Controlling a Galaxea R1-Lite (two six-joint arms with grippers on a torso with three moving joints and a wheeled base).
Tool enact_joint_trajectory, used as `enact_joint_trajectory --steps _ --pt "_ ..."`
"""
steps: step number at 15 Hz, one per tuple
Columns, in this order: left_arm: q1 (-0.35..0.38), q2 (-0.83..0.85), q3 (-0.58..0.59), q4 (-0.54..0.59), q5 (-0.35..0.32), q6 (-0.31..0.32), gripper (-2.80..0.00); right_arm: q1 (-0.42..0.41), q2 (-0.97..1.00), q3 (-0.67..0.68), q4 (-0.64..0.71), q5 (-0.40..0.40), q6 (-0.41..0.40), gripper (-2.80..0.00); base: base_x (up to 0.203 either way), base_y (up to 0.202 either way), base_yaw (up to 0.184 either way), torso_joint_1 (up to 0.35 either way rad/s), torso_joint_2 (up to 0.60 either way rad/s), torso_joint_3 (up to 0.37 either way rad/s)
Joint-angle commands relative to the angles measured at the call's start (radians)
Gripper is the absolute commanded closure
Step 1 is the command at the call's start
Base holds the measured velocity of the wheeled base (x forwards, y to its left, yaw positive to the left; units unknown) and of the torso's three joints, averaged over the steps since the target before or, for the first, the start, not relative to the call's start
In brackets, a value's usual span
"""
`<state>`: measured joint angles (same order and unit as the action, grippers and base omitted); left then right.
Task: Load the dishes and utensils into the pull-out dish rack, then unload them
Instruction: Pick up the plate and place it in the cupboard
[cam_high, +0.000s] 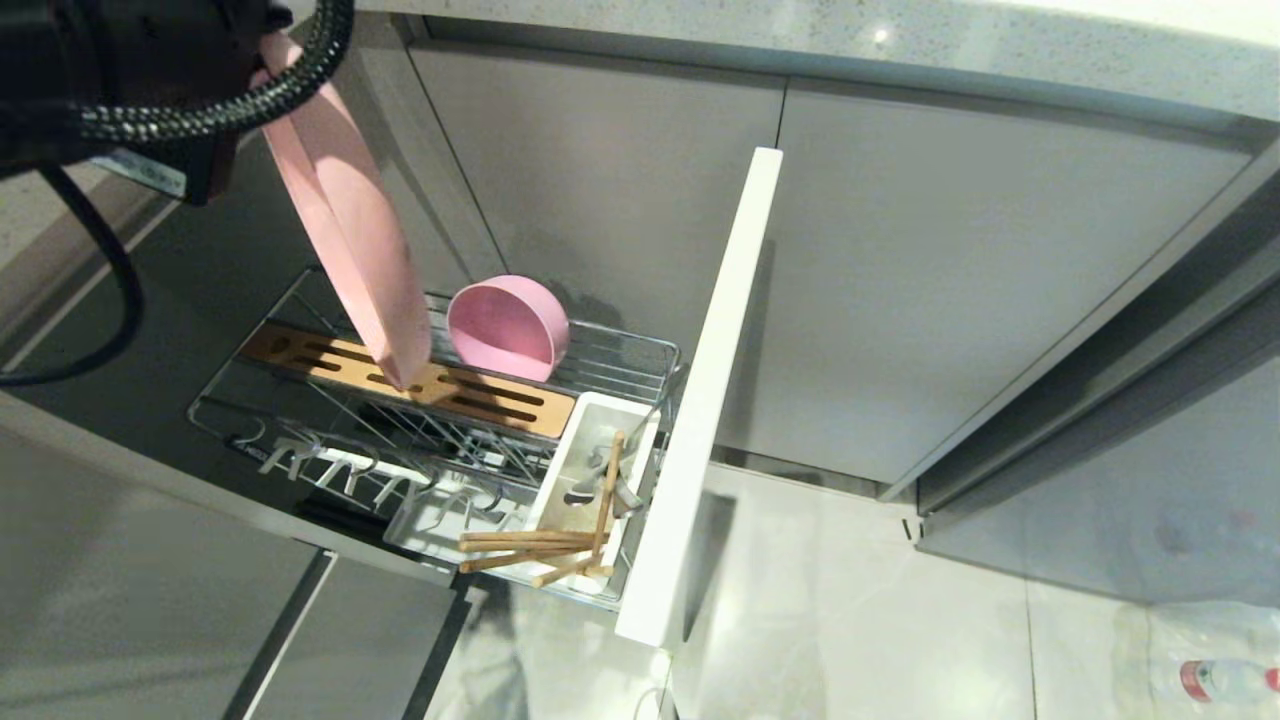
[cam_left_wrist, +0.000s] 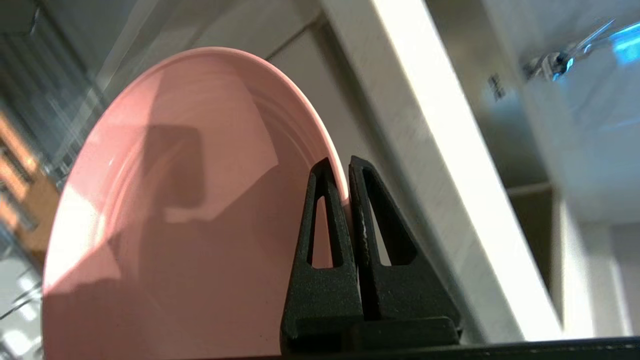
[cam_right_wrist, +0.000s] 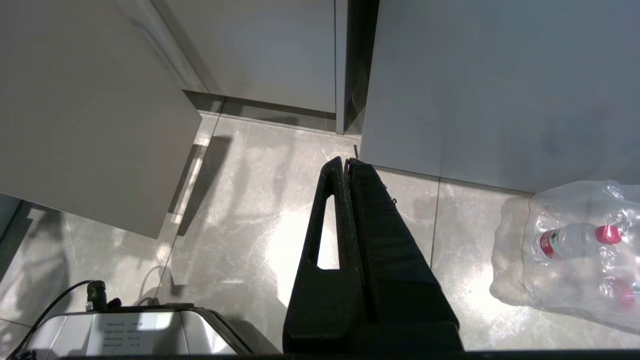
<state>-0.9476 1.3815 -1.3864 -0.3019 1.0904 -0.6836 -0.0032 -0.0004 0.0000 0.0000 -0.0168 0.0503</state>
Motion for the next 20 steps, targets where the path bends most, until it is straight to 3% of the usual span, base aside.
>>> enact_joint_trajectory --steps 1,5,7,13,20 --pt "-0.018 -0.007 0.024 -0.004 0.028 -0.006 0.0 0.0 0.0 0.002 0.0 0.0 0.0 0.0 0.0 0.0 0.0 0.0 0.0 0.0" --pt "-0.025 -0.007 0.065 -0.006 0.062 -0.013 0.0 0.0 0.0 0.002 0.0 0.0 0.0 0.0 0.0 0.0 0.0 0.0 0.0 0.0" --pt "-0.025 0.011 0.086 -0.006 0.116 -0.02 0.0 0.0 0.0 0.002 0.002 0.0 0.0 0.0 0.0 0.0 0.0 0.0 0.0 0.0" --pt "-0.024 0.011 0.162 0.001 0.144 -0.178 0.0 0.0 0.0 0.002 0.0 0.0 0.0 0.0 0.0 0.0 0.0 0.0 0.0 0.0" --pt "-0.017 0.0 0.238 -0.041 0.143 -0.257 0.0 0.0 0.0 0.002 0.0 0.0 0.0 0.0 0.0 0.0 0.0 0.0 0.0 0.0"
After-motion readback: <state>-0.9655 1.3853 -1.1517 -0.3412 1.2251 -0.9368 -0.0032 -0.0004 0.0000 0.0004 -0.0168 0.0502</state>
